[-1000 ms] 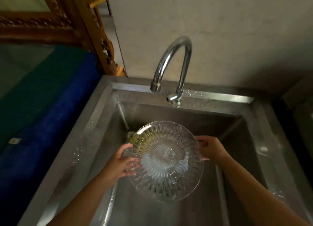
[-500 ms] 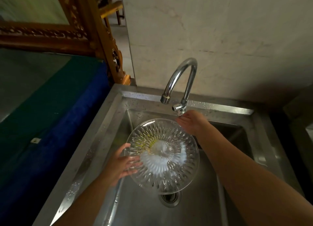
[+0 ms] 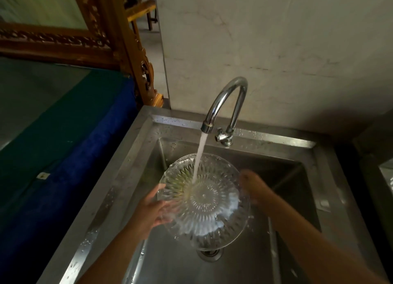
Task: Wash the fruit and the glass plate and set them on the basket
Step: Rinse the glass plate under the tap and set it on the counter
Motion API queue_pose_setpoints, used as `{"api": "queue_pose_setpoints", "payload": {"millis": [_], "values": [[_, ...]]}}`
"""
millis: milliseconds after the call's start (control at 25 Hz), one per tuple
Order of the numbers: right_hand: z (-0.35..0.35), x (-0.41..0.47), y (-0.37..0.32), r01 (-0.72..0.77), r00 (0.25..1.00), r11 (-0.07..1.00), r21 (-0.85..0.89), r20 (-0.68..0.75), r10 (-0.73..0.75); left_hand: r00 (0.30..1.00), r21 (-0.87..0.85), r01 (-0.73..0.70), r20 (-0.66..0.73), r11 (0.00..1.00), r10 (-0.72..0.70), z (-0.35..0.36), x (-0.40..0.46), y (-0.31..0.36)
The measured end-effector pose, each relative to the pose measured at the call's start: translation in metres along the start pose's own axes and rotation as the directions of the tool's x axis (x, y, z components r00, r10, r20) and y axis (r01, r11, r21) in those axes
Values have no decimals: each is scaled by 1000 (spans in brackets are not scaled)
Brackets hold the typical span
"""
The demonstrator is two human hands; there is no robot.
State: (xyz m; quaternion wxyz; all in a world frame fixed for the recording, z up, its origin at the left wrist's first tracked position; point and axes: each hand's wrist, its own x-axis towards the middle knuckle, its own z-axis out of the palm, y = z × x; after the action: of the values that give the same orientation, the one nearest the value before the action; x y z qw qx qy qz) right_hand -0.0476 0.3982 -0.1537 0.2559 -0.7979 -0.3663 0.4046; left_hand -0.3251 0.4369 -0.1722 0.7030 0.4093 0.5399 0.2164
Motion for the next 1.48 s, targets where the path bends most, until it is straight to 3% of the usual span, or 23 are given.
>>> {"api": "queue_pose_setpoints", "payload": {"millis": [40,120,200,320,400,440,520,640,720,800,840,920,1000,1040,1160,1240,1280,1360,1480], "values": [[15,-14,21,-62,996,949,308,73,42,999,53,-35,0,998,35,-2,1,7],[40,-23,46,-190,979,683,706,190,76,992,233,-119,-15,965,125,-6,2,30],[66,-25,54,-277,960,526,804,260,108,971,438,-220,13,872,239,-11,0,55],[94,-29,47,-328,945,412,850,301,130,917,676,-351,107,648,385,-10,-5,89],[91,-33,32,-272,962,369,889,256,93,891,699,-374,88,610,445,-10,-3,104],[83,-34,25,-213,977,409,887,194,89,893,680,-360,53,639,447,-12,0,108],[54,-34,14,-66,997,622,780,27,72,930,545,-280,-52,790,365,-18,5,105],[-2,-34,-4,103,994,861,497,-84,-70,990,118,-60,-120,991,74,-14,10,67],[-33,-32,-22,165,986,912,375,-91,-140,995,-85,89,-39,992,-93,2,12,30],[-53,-28,-40,260,965,936,238,-91,-245,985,-232,167,71,958,-155,22,12,0],[-59,-28,-45,303,952,933,193,-99,-289,985,-301,164,96,939,-141,29,11,-10],[-61,-28,-42,323,946,908,267,-116,-303,994,-382,79,98,921,-45,34,12,-15],[-49,-29,-31,301,953,887,350,-152,-264,994,-328,-41,81,944,71,22,13,-2],[-41,-26,-28,287,954,909,303,-178,-242,993,-256,-81,68,963,102,12,12,7],[-26,2,-50,327,908,938,-118,-235,-346,994,-111,-67,78,992,75,-15,7,23],[-19,29,-77,437,845,783,-442,-94,-526,996,-123,-21,82,992,31,-23,1,24],[-16,42,-90,457,839,698,-551,8,-543,997,-129,-7,80,992,18,-24,-1,23],[-12,60,-107,400,889,604,-689,133,-437,998,-152,2,67,988,8,-26,-4,20],[-8,64,-107,330,916,558,-762,114,-386,998,-176,15,59,984,-5,-27,-5,16]]}}
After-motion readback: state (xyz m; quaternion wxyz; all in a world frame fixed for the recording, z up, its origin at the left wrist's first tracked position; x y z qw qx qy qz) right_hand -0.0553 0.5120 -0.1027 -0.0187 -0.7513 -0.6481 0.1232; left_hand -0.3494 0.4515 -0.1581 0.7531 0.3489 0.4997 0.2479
